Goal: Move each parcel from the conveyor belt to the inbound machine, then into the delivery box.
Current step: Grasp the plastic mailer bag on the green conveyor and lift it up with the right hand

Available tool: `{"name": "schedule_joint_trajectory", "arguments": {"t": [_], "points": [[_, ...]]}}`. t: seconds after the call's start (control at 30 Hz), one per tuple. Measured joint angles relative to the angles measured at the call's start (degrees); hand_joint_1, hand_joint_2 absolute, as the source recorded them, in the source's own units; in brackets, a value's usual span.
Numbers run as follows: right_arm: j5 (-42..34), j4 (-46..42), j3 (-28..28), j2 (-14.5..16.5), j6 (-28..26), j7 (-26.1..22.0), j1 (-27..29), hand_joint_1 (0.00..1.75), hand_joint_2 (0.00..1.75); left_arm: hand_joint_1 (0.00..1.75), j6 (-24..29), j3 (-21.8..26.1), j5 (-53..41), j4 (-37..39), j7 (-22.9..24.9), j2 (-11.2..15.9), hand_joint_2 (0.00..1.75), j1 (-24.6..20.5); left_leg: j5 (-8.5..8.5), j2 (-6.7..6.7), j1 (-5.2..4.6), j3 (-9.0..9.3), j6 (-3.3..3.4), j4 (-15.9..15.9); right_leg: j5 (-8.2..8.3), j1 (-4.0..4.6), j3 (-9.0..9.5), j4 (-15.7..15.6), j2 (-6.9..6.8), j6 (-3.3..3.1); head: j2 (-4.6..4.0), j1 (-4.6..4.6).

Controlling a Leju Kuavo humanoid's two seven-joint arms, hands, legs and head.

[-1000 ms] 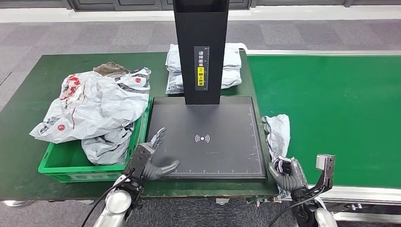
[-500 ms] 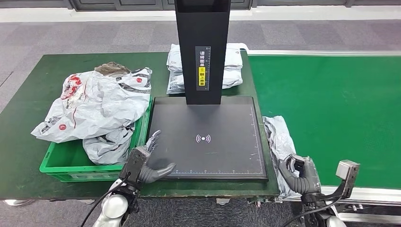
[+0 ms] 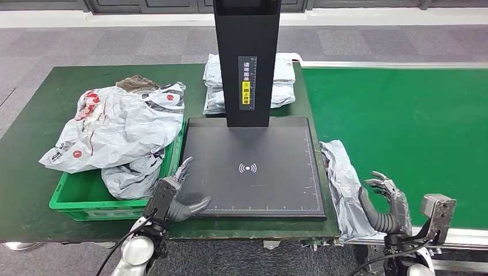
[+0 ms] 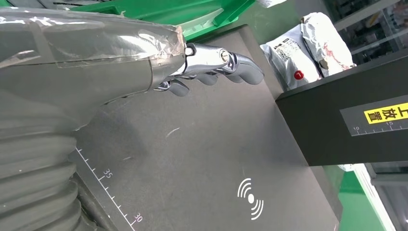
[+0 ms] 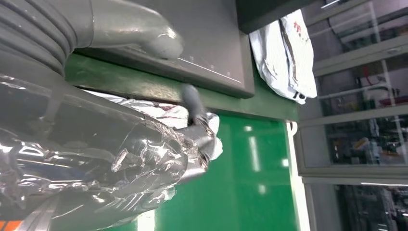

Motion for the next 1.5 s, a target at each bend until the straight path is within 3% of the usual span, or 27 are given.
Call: {"name": "schedule_joint_trajectory", "arguments": {"t": [0.63,0.77,0.97,1.1,1.5], "points": [[0.98,0.52,-3.44,-0.39,-2.16,-1.57,-0.77,0.0,0.0,0.0,0.3,-0.25,2.73,6.81,-3.07,0.25,1.75,-2.71,0.0,0.0,-0.02,0.02,0.0,0.01,0.0,-0.01,-0.01,0.0,0.0,0.0,0.0,-0.01],[3.87,1.36,-4.71,-0.53,-5.08,1.18,-0.74,0.0,1.75,0.0,0.3,-1.02,3.59,7.53,-2.5,0.25,1.75,-3.3,0.0,-0.01,-0.02,0.01,0.0,0.01,0.0,-0.01,-0.01,0.0,0.0,0.0,0.0,0.01],[25.19,8.39,-5.77,-1.95,-16.48,8.74,-0.96,0.0,1.75,0.0,0.32,-3.1,4.83,7.86,-0.41,0.37,1.75,-3.73,-0.02,-0.01,-0.03,-0.02,0.03,0.01,0.0,-0.06,0.0,0.0,-0.01,0.01,0.0,0.01],[35.21,12.63,-5.58,-2.46,-19.18,13.21,-1.22,0.0,1.75,0.0,0.32,-4.06,5.36,7.75,0.39,0.61,1.75,-3.78,-0.03,-0.02,-0.05,-0.03,0.04,0.0,0.0,-0.05,0.0,0.0,-0.02,0.01,0.0,0.01],[41.36,18.89,-3.78,-2.38,-17.33,15.32,-2.87,0.0,1.75,0.0,-0.17,-5.36,5.48,7.27,1.39,1.02,1.75,-3.75,-0.02,-0.02,-0.04,-0.03,0.04,0.0,0.0,-0.05,0.0,0.0,-0.03,0.01,0.0,0.01]]}}
